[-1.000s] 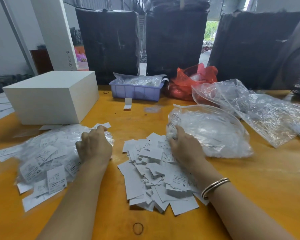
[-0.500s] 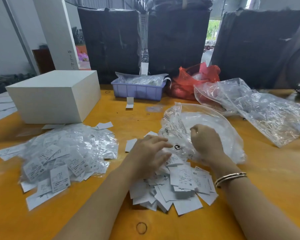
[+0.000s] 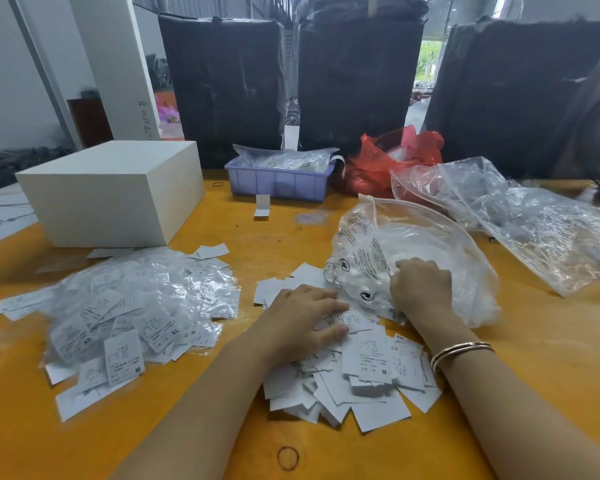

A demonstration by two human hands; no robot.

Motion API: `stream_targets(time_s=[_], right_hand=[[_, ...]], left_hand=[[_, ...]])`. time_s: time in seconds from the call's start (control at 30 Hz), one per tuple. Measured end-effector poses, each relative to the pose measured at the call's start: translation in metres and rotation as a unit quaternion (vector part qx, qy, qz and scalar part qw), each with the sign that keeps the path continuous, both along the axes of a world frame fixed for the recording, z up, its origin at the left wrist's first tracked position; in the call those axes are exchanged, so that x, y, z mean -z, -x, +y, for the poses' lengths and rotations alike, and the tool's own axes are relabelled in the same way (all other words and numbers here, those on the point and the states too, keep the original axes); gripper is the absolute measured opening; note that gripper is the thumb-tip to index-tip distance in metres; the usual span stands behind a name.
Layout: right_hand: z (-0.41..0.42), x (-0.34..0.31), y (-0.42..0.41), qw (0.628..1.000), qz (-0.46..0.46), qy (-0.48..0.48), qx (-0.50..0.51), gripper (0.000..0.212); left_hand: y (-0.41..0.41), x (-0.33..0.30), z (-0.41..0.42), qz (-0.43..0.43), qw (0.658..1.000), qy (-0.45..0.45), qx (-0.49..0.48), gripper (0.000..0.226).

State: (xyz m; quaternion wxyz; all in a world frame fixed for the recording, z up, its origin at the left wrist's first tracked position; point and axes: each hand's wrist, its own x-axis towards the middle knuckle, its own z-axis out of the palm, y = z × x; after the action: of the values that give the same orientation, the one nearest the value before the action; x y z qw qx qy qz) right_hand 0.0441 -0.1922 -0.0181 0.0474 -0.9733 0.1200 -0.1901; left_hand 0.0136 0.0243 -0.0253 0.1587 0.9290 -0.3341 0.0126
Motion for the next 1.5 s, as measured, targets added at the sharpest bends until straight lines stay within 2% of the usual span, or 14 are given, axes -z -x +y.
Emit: stream_targets(time_s=[0.13,0.3,0.43,0.6,0.67,0.77,0.87,0.97,1.1,1.2,1.27,1.33,1.4,1.5], right_hand=[[0.005,0.001,0.003,1.0,0.0,0.025,-0.01,0.023],[0.008,-0.001,0.01,0.991,-0.119,-0.046,-0.025,0.009],[0.01,-0.005,0.016,0.959,-0.245,-0.13,-0.064,0.008],[0.012,-0.006,0.021,0.929,-0.31,-0.154,-0.127,0.013],[0.018,-0.01,0.026,0.901,-0.33,-0.194,-0.202,0.018],[0.04,-0.015,0.037,0.859,-0.277,-0.27,-0.335,0.031],[0.064,-0.016,0.047,0.814,-0.155,-0.388,-0.403,0.044],[0.073,-0.016,0.051,0.784,-0.098,-0.458,-0.409,0.048],[0.072,-0.014,0.051,0.787,-0.072,-0.47,-0.393,0.052],[0.071,-0.014,0.05,0.778,-0.077,-0.484,-0.393,0.052],[0.07,-0.014,0.048,0.77,-0.082,-0.491,-0.399,0.052],[0.068,-0.012,0.048,0.767,-0.081,-0.5,-0.395,0.051],[0.066,-0.01,0.046,0.784,-0.08,-0.486,-0.379,0.048],[0.061,-0.007,0.043,0.848,-0.071,-0.382,-0.361,0.029]], left_hand=[[0.001,0.001,0.0,0.005,1.0,-0.001,-0.005,0.048],[0.001,0.0,0.001,0.005,1.0,-0.002,-0.006,0.049],[0.002,0.0,-0.001,0.009,1.0,0.011,-0.01,0.048],[0.004,0.0,-0.002,-0.02,0.999,0.019,-0.031,0.044],[0.005,-0.004,-0.003,-0.054,0.994,0.079,-0.051,0.041],[0.005,-0.015,-0.003,-0.092,0.963,0.238,-0.087,0.04],[0.007,-0.023,-0.001,0.033,0.92,0.386,-0.058,0.034],[0.007,-0.024,-0.002,0.11,0.881,0.457,-0.06,0.015],[0.003,-0.024,0.004,0.128,0.849,0.5,-0.11,0.011],[0.002,-0.024,0.006,0.193,0.864,0.455,-0.099,0.011],[0.002,-0.024,0.006,0.177,0.882,0.427,-0.097,0.008],[0.0,-0.025,0.008,0.153,0.875,0.442,-0.122,0.01],[-0.003,-0.027,0.01,0.151,0.844,0.491,-0.154,0.007],[-0.005,-0.029,0.012,0.154,0.797,0.557,-0.174,0.006]])
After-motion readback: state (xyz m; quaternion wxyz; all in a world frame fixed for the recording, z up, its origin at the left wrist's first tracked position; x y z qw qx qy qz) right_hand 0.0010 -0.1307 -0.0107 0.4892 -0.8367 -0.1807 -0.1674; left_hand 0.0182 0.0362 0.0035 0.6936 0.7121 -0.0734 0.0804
